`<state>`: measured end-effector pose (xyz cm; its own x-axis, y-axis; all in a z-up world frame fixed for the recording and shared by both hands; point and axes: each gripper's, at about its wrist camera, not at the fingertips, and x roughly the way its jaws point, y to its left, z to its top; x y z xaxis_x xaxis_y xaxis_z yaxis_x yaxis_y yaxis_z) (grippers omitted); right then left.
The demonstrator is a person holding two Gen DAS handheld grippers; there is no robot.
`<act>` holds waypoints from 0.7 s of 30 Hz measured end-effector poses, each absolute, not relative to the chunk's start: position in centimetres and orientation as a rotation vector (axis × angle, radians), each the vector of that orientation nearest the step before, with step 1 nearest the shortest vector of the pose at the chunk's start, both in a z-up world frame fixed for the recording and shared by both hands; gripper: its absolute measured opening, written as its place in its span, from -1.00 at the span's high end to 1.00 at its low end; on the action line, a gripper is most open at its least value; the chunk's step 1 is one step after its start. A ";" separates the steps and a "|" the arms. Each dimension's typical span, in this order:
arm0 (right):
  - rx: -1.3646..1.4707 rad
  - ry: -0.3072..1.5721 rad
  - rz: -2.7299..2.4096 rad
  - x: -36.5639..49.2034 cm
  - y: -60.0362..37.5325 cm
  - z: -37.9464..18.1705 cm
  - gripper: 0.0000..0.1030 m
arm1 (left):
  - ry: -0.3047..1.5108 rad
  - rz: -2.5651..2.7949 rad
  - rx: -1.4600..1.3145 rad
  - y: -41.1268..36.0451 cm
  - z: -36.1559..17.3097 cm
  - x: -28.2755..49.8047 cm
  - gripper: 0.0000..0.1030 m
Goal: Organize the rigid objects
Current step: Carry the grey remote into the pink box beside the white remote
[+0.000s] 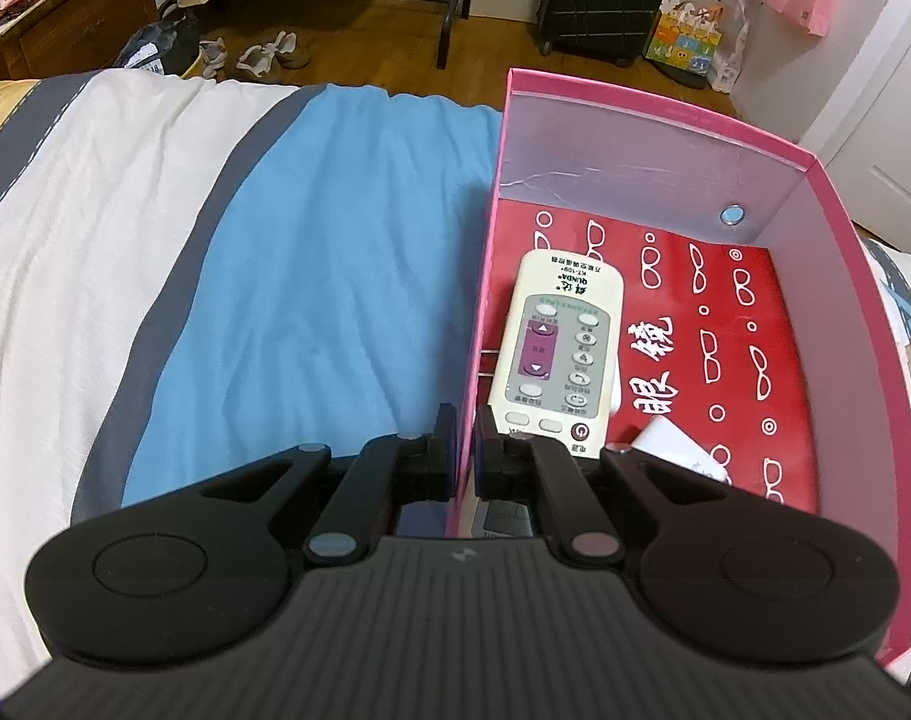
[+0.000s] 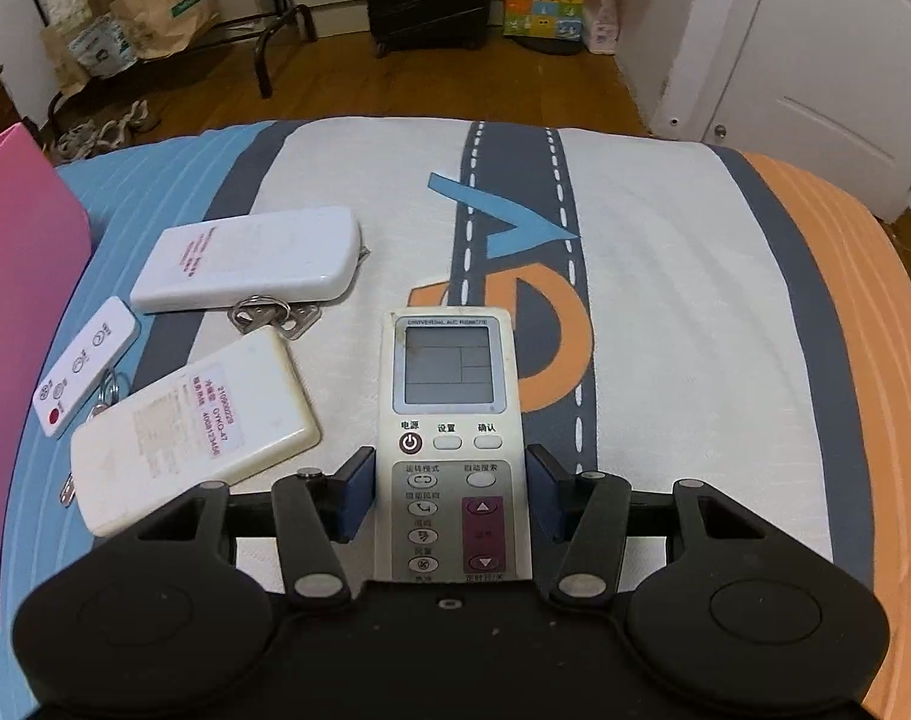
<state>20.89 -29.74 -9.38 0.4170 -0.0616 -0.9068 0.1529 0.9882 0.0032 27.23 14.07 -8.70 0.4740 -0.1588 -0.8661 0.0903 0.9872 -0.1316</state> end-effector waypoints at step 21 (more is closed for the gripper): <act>0.134 0.750 0.040 11.7 -22.6 1.6 -0.13 | 1.060 -0.148 -0.078 14.3 -8.3 27.1 0.93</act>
